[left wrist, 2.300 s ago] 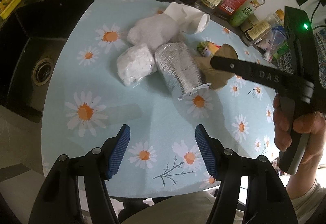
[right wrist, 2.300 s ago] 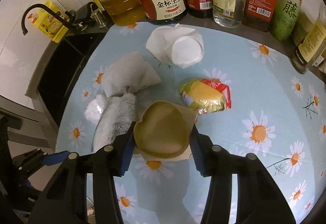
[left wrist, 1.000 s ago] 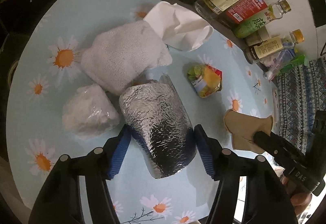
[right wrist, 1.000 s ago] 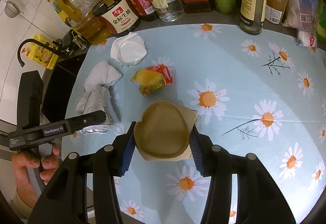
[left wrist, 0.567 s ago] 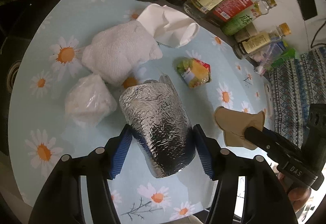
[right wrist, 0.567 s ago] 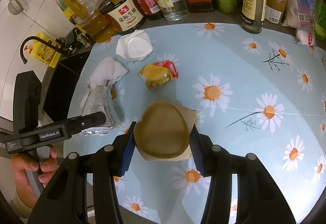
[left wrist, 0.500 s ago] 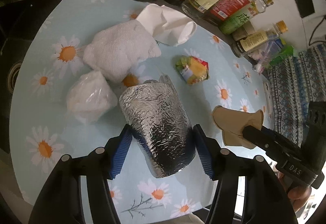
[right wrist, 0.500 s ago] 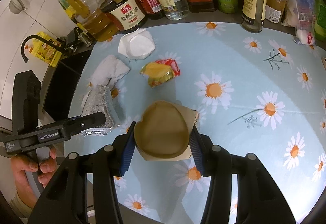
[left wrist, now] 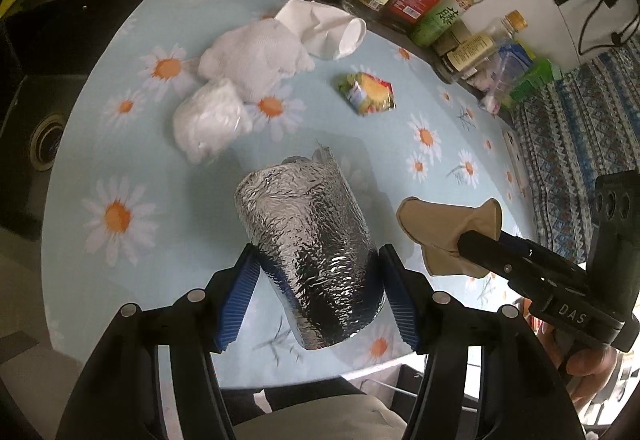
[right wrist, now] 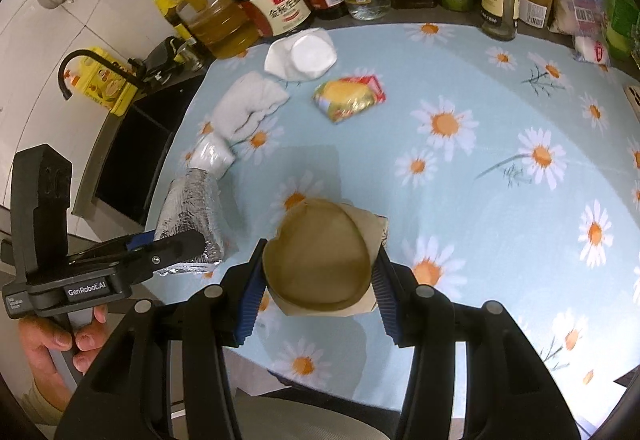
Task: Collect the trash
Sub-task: 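Carry the foil roll and paper cup down over the black bin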
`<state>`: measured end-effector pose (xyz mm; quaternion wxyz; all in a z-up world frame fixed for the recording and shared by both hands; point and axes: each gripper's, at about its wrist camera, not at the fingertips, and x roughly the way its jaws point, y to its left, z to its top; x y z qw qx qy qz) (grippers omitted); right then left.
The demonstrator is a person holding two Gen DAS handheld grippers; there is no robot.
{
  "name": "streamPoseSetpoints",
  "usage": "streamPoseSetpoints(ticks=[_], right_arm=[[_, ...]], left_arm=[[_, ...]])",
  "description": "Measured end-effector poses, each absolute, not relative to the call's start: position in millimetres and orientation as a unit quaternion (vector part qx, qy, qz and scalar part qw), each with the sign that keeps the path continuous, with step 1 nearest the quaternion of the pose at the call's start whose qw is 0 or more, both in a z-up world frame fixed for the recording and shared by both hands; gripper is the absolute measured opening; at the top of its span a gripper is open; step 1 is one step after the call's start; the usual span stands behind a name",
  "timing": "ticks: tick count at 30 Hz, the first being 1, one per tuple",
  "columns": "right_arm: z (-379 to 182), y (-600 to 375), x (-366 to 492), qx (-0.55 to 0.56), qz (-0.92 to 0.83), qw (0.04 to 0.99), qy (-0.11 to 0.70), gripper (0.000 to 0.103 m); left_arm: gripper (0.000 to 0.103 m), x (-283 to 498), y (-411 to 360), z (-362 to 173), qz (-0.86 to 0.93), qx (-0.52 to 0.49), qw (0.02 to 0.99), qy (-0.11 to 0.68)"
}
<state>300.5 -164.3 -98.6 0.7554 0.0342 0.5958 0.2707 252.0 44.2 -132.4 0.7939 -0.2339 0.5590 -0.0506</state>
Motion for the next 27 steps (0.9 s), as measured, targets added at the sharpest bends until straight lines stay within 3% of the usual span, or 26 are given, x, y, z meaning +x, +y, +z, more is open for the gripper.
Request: streamPoseSetpoints(ticks=[27], right_arm=[[-108,-130,171,0.038,0.306,0.728,0.613,0.05]], left_arm=[[0.059,109,67,-145,-0.039,-0.25,0.795,0.551]])
